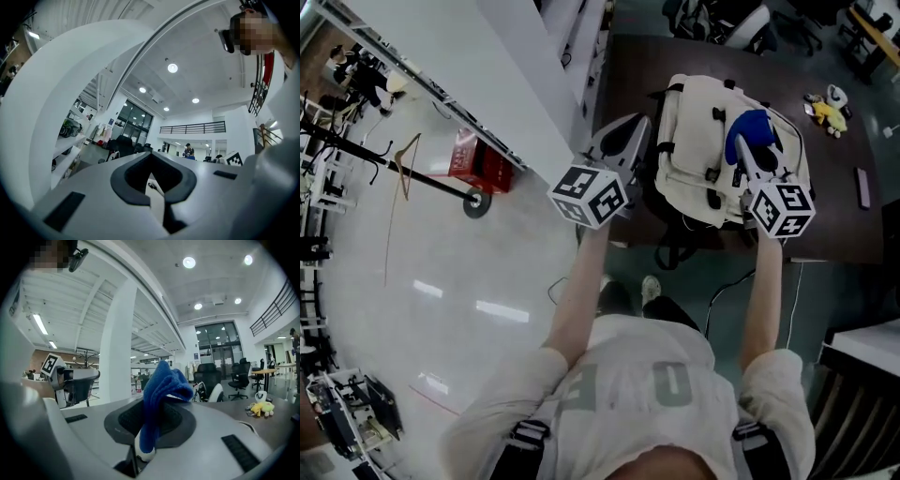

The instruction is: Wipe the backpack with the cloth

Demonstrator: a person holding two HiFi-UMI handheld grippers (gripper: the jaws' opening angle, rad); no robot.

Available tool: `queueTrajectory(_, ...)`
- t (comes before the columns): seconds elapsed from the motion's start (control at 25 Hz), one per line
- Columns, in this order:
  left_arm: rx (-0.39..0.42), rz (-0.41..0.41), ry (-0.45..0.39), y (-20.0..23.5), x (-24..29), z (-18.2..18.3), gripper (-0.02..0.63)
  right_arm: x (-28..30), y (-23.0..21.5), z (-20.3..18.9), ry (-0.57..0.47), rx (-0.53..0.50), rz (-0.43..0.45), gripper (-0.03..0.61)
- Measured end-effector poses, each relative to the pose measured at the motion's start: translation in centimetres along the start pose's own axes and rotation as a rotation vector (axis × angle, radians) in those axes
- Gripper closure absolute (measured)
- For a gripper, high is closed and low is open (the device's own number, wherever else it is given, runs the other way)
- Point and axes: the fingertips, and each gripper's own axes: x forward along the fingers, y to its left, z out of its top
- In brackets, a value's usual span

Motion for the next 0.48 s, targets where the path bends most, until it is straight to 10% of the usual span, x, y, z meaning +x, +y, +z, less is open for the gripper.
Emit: queueTrajectory(0.48,-0.091,-0.214,0.106,11.0,0.6,0.7,0.609,5.9,4.9,-0.9,0.016,0.147,-0.306,0.537)
